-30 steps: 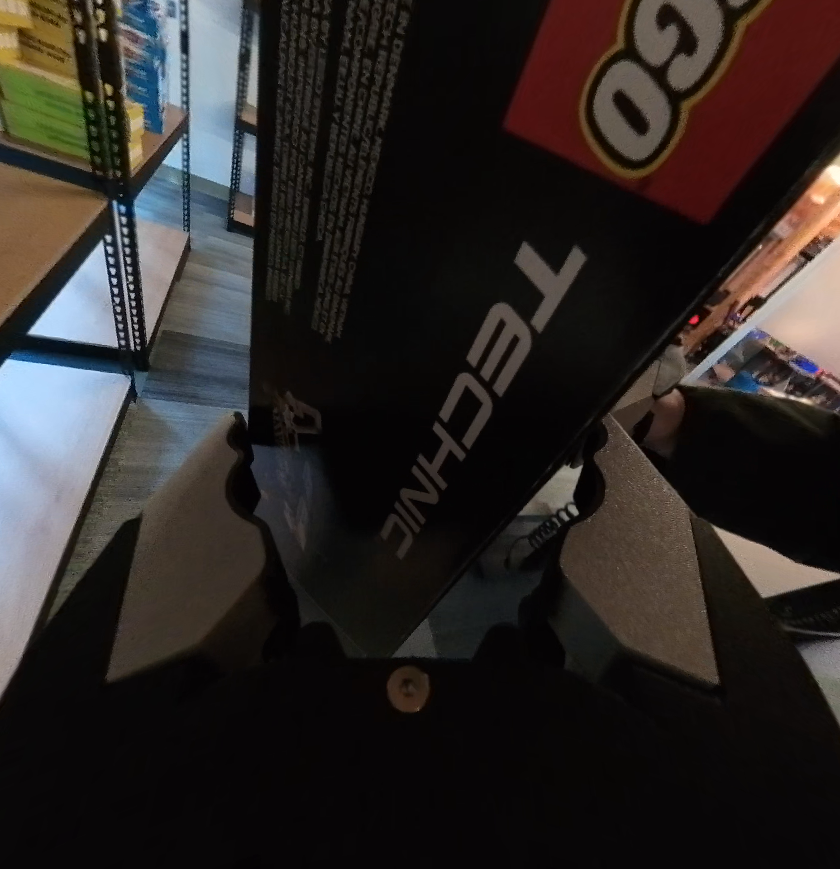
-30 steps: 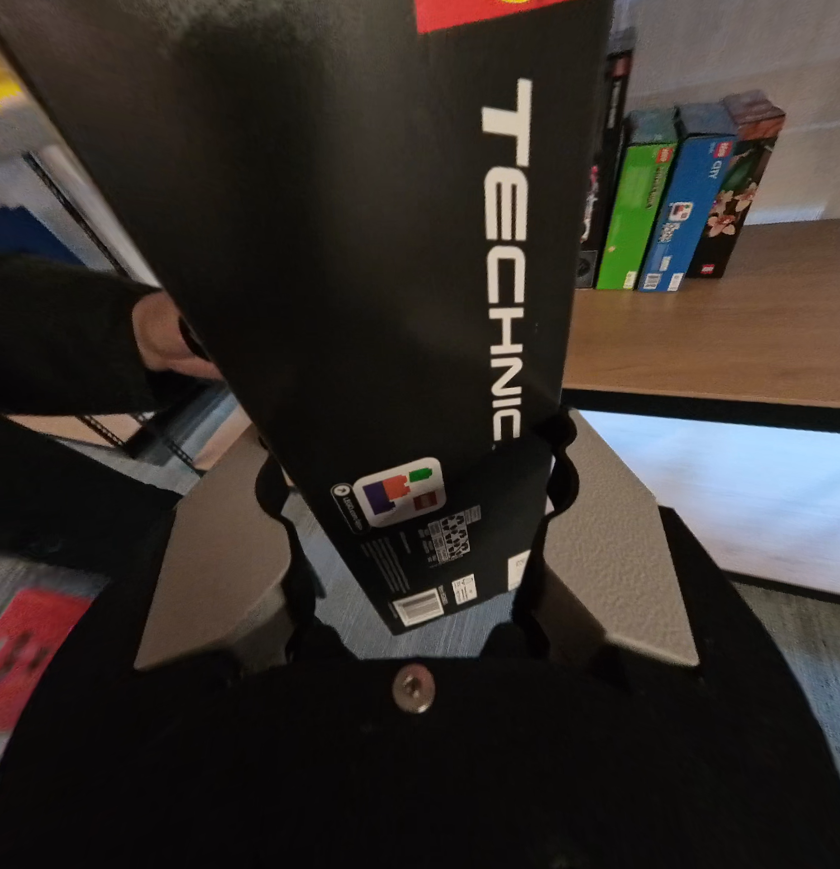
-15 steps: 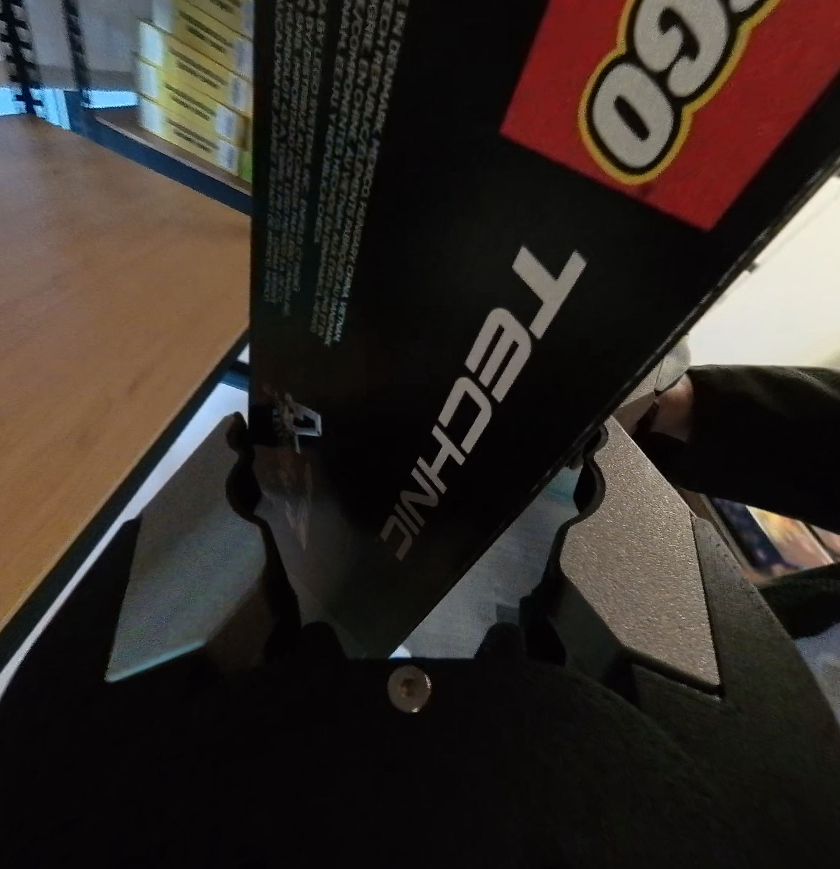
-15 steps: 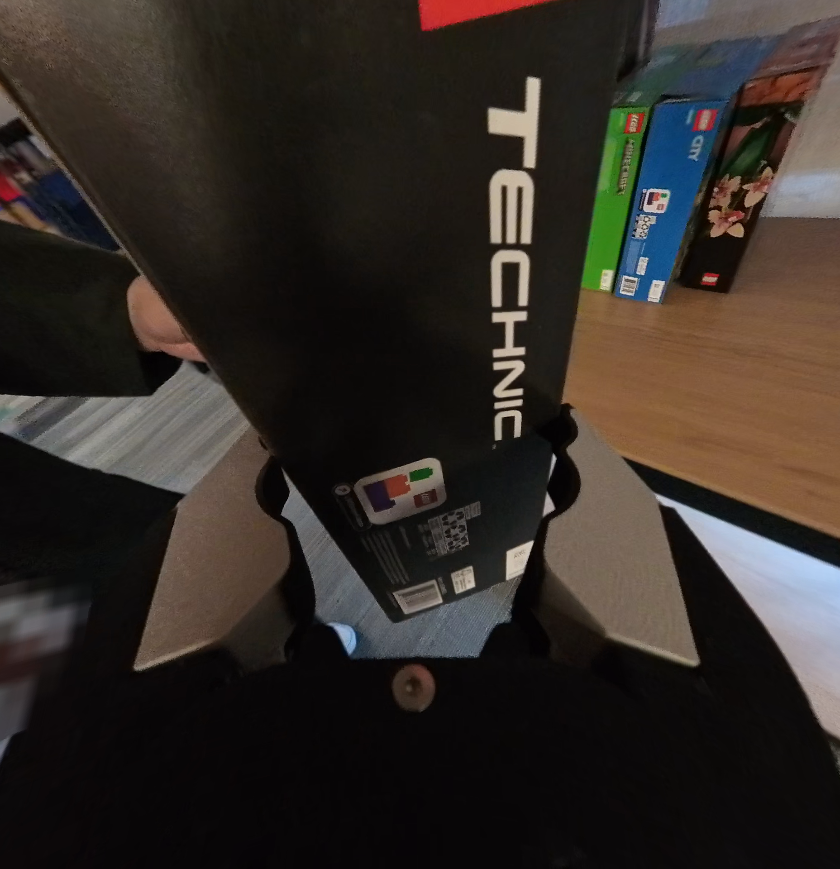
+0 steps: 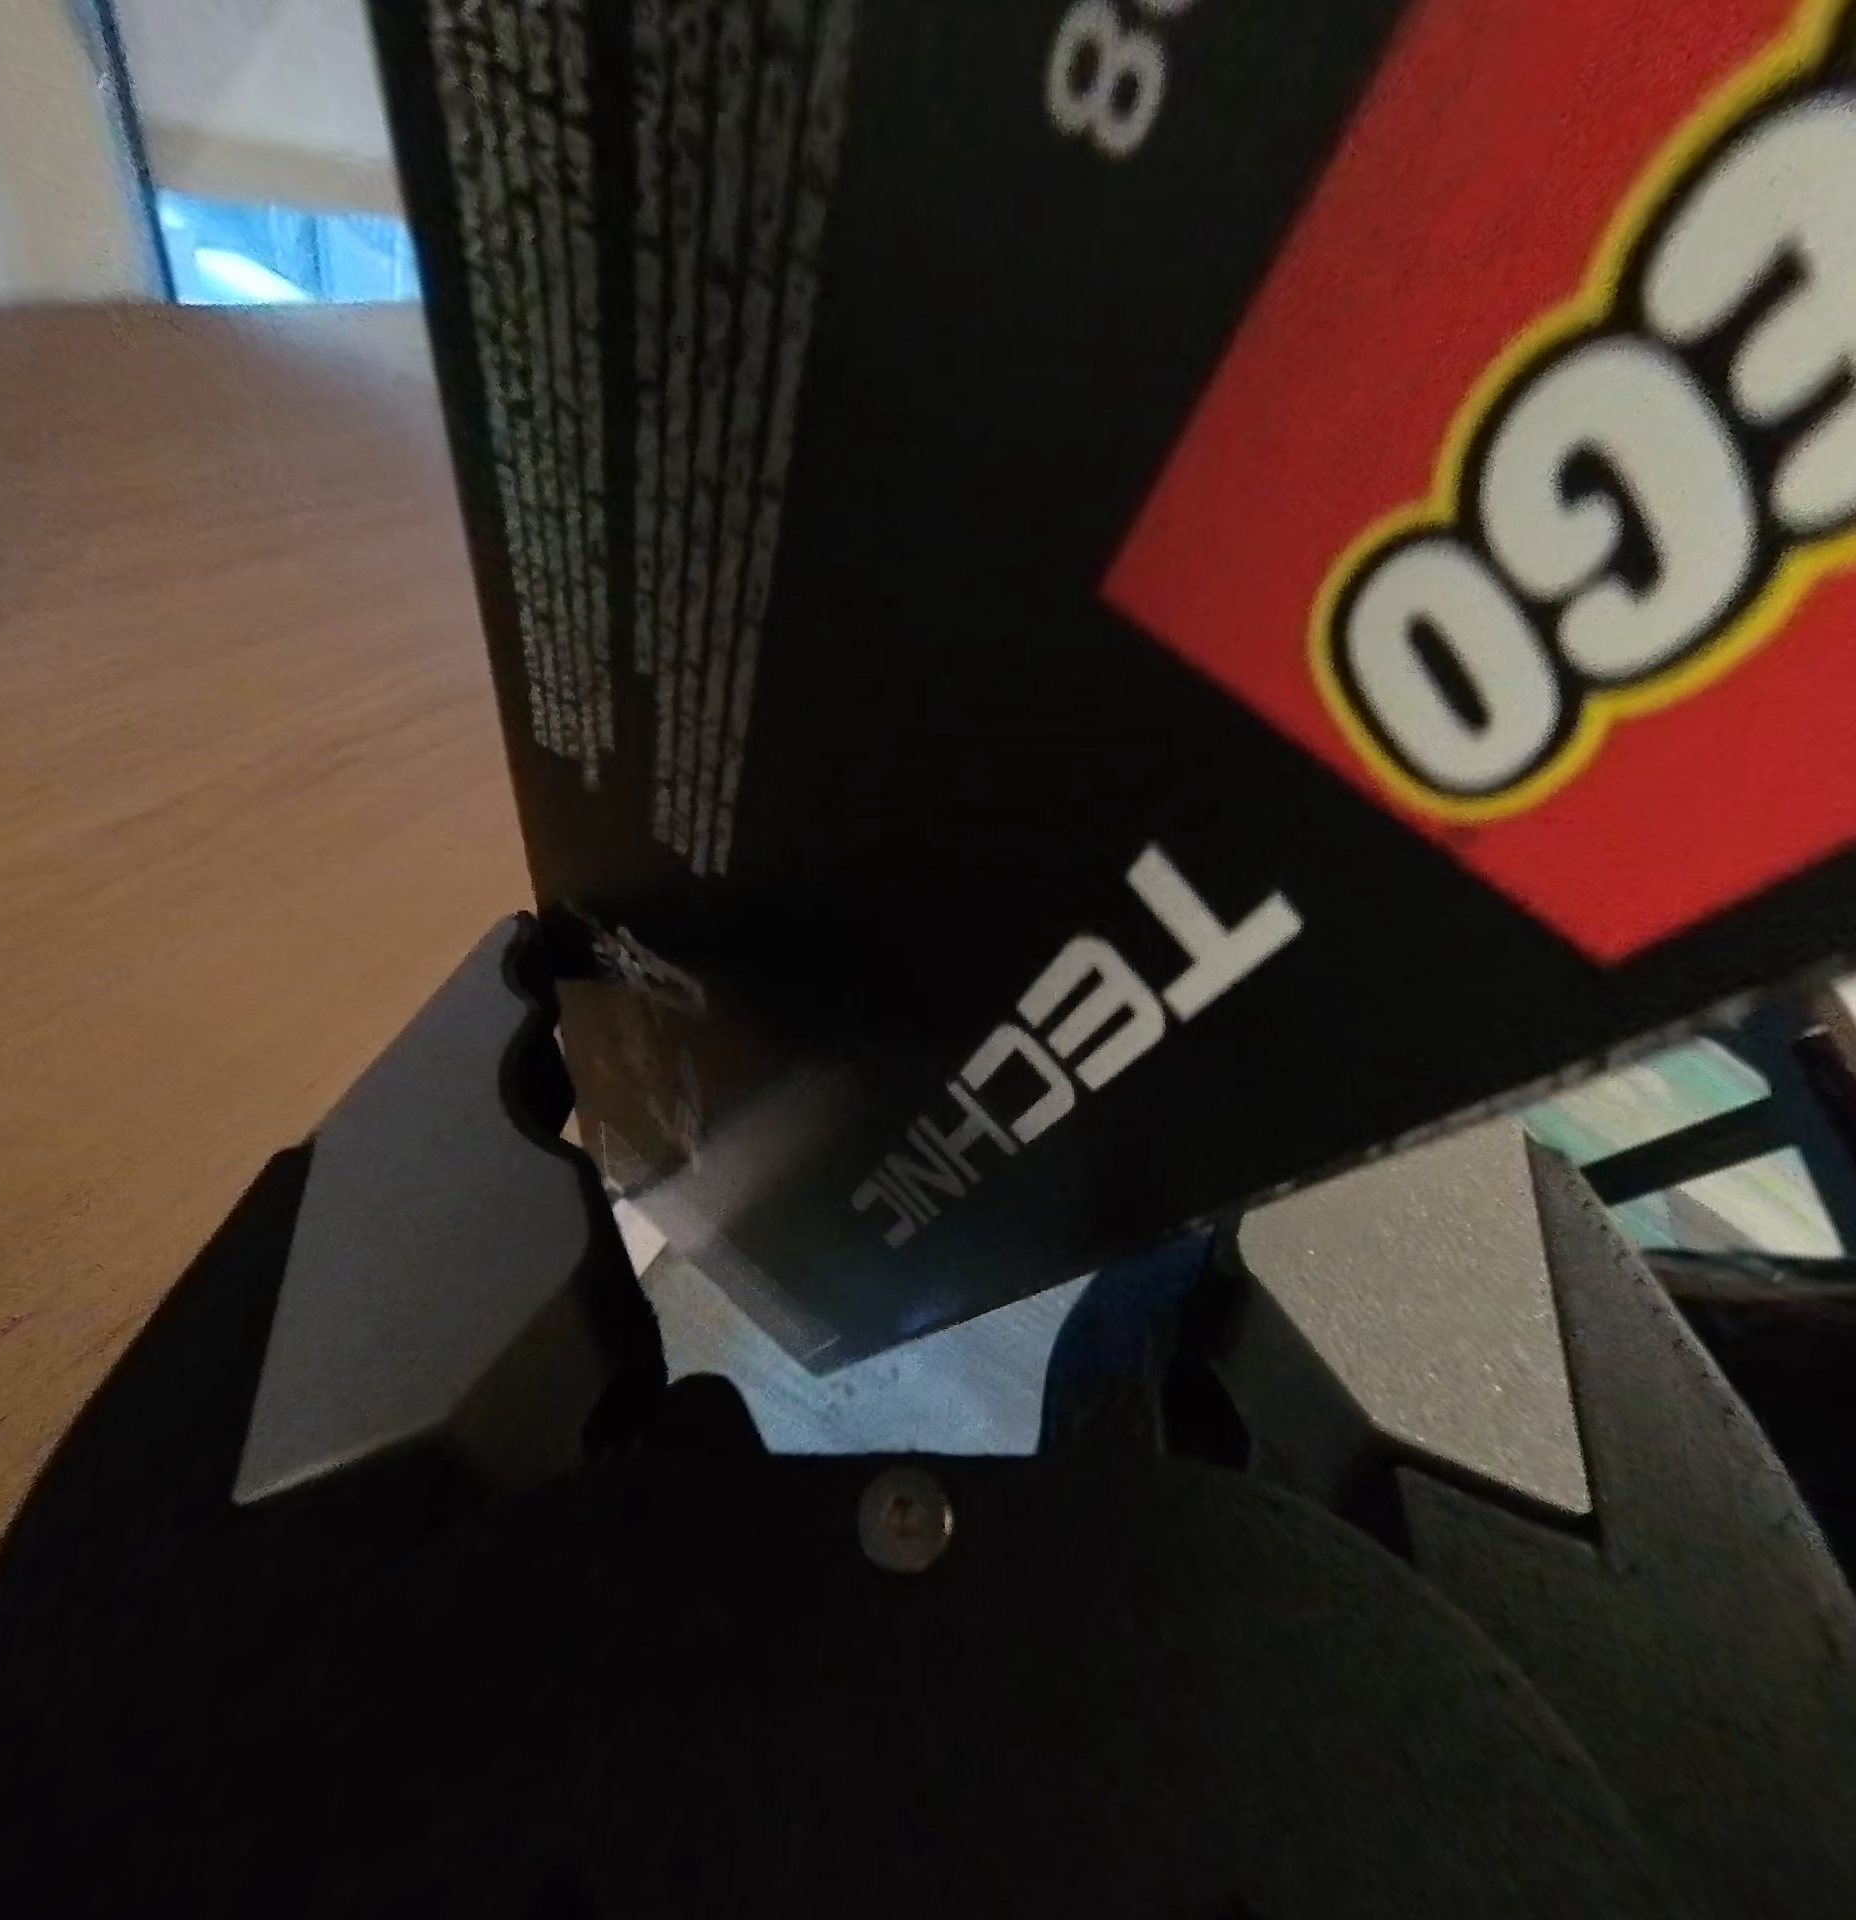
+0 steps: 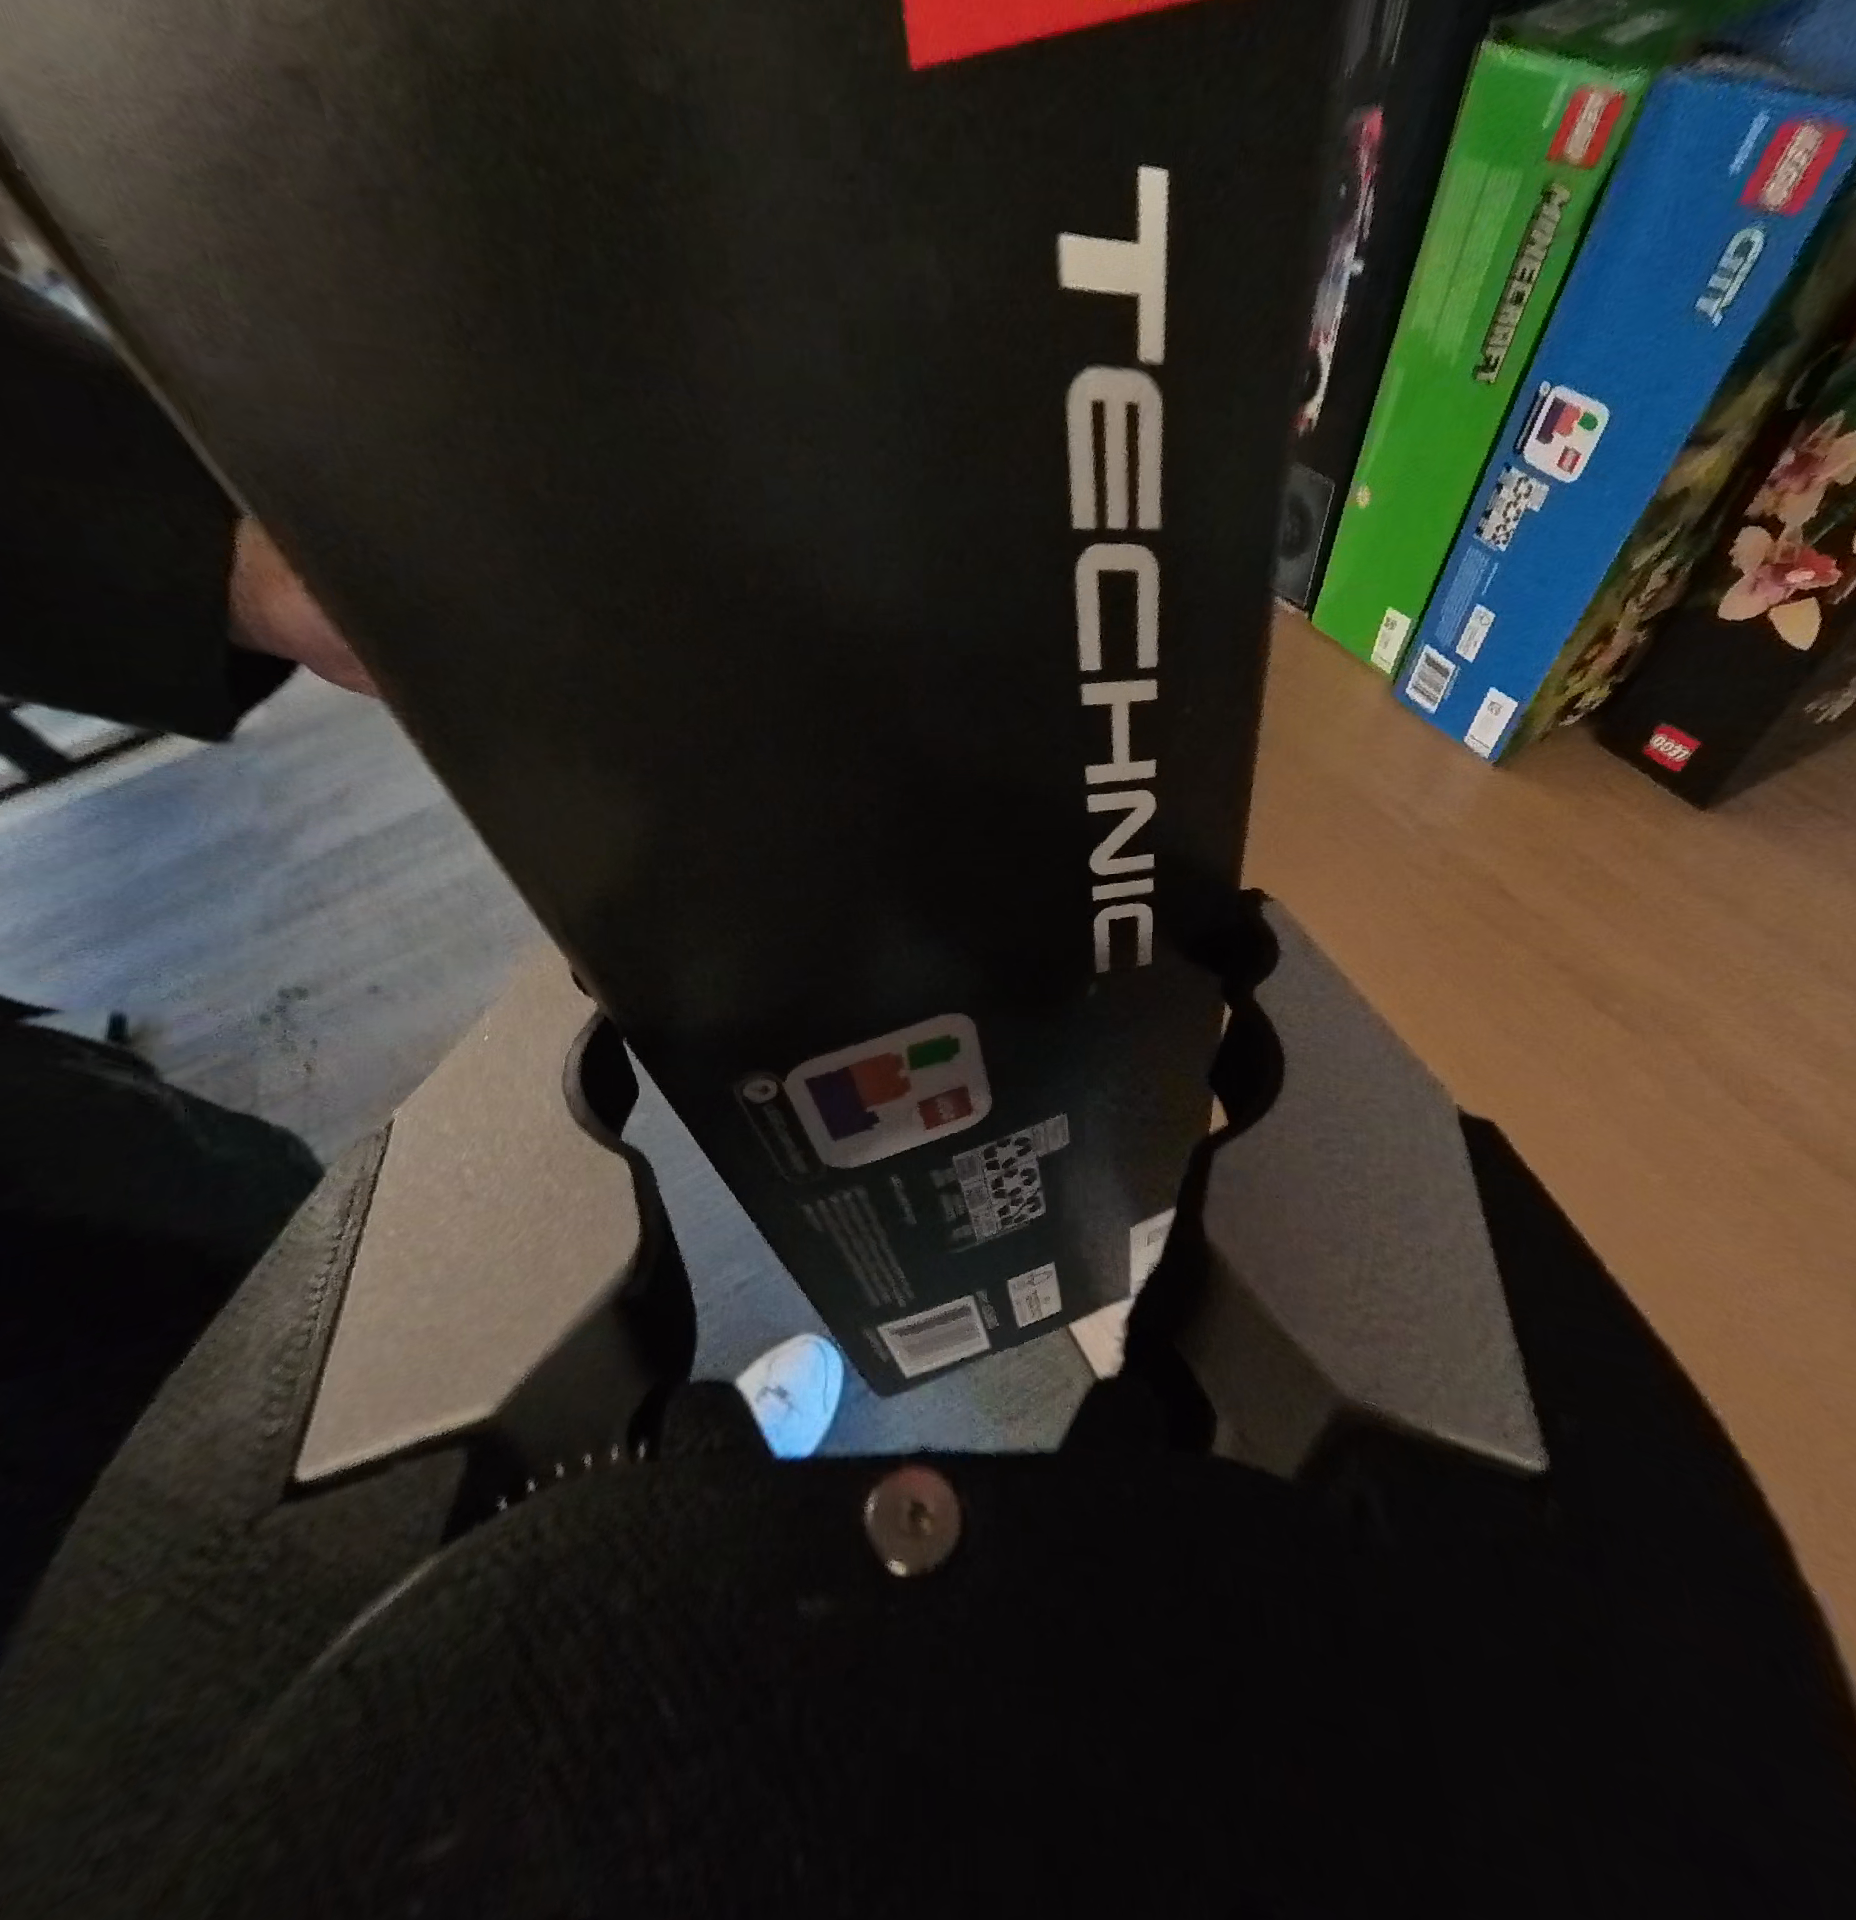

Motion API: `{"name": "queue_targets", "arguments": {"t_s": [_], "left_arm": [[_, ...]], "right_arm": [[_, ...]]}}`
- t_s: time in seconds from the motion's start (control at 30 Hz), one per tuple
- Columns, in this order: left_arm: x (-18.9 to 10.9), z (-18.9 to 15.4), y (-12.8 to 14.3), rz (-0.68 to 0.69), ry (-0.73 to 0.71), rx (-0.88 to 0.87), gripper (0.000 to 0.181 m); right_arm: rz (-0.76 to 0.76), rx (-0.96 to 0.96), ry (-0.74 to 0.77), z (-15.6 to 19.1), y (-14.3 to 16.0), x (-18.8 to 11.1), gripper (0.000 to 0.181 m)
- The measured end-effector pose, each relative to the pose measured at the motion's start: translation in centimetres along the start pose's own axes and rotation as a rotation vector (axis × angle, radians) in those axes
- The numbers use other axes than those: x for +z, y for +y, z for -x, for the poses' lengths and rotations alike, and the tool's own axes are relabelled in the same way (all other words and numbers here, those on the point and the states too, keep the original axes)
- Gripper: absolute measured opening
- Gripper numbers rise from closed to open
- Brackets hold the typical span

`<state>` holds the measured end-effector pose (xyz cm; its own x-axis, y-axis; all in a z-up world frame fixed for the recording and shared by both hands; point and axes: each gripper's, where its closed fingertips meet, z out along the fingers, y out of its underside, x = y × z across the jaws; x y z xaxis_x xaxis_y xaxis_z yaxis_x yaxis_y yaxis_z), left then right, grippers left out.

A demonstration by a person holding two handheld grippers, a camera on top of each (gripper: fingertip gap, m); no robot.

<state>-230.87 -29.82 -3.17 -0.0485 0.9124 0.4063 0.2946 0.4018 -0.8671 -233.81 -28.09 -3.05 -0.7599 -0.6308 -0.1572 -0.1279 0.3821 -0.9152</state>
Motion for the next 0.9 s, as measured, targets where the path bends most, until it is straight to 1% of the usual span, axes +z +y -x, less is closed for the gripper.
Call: {"name": "queue_targets", "arguments": {"t_s": [0.07,0.17,0.33,0.43,0.47,0.5,0.53,0.6,0.67,0.73,0.8,0.87,0.9], "left_arm": [[1.2,2.0,0.9,0.042,-0.049,-0.028,0.138],[2.4,4.9,1.3,0.022,-0.121,-0.033,0.137],[4.0,10.2,2.2,0.046,-0.252,0.003,0.137],[4.4,12.7,3.8,0.038,-0.307,0.01,0.137],[4.5,13.3,3.8,0.002,-0.32,0.005,0.137],[4.5,13.8,3.3,-0.047,-0.33,-0.007,0.136],[4.5,14.1,3.1,-0.068,-0.338,-0.01,0.136],[4.4,14.6,3.0,-0.069,-0.352,-0.008,0.136],[3.7,14.8,3.2,-0.06,-0.378,-0.036,0.134],[2.2,14.7,3.4,-0.094,-0.423,-0.037,0.122],[-0.3,14.4,3.9,-0.193,-0.486,-0.099,0.118],[-3.8,13.4,5.0,-0.331,-0.517,-0.202,0.109],[-5.9,12.7,5.6,-0.409,-0.531,-0.244,0.106]], "right_arm": [[0.052,-0.004,-0.038,-1.9,1.1,1.3,0.115],[0.115,-0.043,-0.101,-4.6,2.6,3.1,0.115],[0.126,-0.112,-0.173,-8.9,4.8,6.9,0.116],[0.153,-0.165,-0.201,-10.5,6.6,9.2,0.116],[0.142,-0.146,-0.203,-10.9,7.0,9.7,0.117],[0.075,-0.1,-0.208,-11.1,6.3,10.0,0.116],[0.04,-0.085,-0.206,-11.3,6.0,10.3,0.115],[0.024,-0.089,-0.186,-11.6,5.8,10.9,0.117],[0.003,-0.059,-0.168,-11.6,5.6,11.4,0.118],[0.008,-0.012,-0.151,-11.4,5.9,11.8,0.12],[0.084,0.042,-0.072,-11.7,7.5,12.4,0.121],[0.198,0.089,0.005,-11.7,10.1,13.2,0.122],[0.182,0.096,0.035,-11.7,10.1,13.5,0.124]]}}
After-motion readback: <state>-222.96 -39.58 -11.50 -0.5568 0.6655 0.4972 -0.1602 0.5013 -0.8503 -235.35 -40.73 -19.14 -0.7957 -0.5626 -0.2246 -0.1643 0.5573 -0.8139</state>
